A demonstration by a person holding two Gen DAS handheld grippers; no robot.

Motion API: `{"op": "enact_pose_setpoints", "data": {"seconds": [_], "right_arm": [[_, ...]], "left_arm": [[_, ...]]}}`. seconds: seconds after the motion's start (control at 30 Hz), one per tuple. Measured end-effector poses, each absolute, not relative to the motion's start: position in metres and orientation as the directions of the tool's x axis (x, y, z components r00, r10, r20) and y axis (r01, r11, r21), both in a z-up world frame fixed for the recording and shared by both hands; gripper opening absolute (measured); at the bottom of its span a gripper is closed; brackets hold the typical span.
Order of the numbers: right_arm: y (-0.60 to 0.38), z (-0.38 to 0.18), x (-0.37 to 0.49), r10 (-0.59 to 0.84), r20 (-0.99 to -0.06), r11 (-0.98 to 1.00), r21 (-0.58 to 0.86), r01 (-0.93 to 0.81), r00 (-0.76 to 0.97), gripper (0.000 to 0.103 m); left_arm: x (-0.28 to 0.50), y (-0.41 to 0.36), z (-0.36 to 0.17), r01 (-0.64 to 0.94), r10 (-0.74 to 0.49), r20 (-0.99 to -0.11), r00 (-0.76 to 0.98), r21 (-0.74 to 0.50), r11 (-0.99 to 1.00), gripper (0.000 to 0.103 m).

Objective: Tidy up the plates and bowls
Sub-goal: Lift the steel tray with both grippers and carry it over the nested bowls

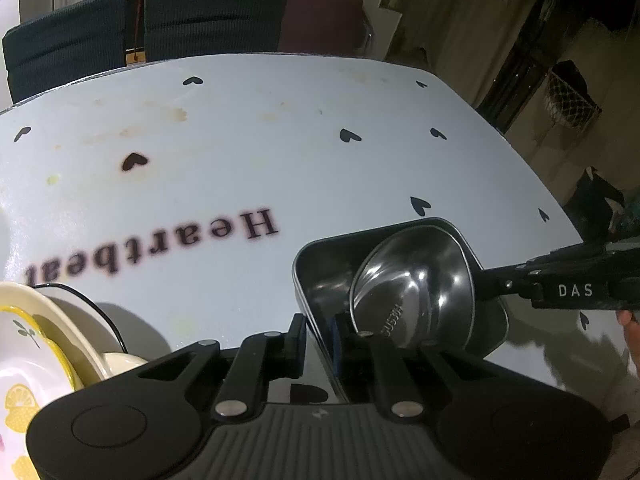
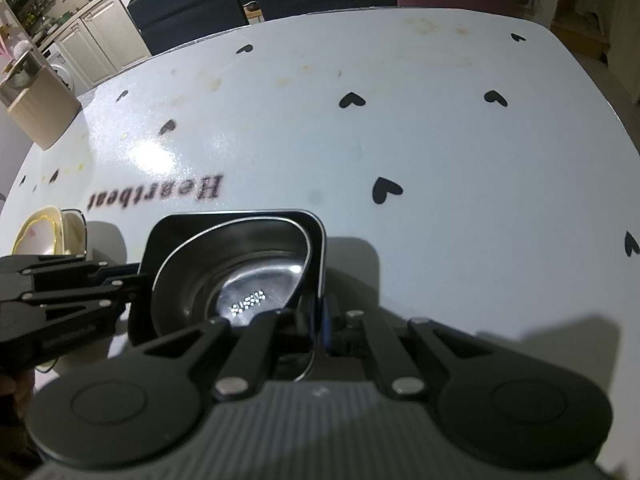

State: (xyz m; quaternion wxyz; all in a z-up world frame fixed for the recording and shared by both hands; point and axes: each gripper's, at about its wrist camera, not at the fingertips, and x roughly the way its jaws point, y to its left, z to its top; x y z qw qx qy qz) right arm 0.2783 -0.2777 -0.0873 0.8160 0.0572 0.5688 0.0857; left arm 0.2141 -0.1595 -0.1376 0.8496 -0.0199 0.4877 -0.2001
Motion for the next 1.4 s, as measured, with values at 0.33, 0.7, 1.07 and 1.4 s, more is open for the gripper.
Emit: {"op": "enact_pose_setpoints", "data": {"seconds": [0.33,0.7,1.07,1.4], "right_arm": [[-0.282,-0.087,0.279,0.206,-0.922,0.979,0.199,-0.055,0.327,0.005],[-0.288,-0.084,0.277,0.256,-0.901,0.965,0.262,-0.03,0.35,0.004],[-0.297,-0.064,0.266,0.314,-0.845,0.938,0.347,-0.002,0.434,0.004],[-0.281,-0.029,0.26,0.383,-0.763,0.905,0.422,-0.048,0.52,0.005]], "left_arm": [[0.22,-0.152,-0.145,0.274,-0.425,-0.81,0.404,-0.336,0.901,0.016],[0.227,-0.137,-0.149,0.192,-0.476,-0.781,0.405,-0.437,0.879,0.012],[0.224,-0.121,-0.109,0.176,-0.514,-0.703,0.492,-0.497,0.85,0.012],[0.207,-0.088,-0.053,0.189,-0.473,-0.659,0.585,-0.456,0.87,0.011]]}}
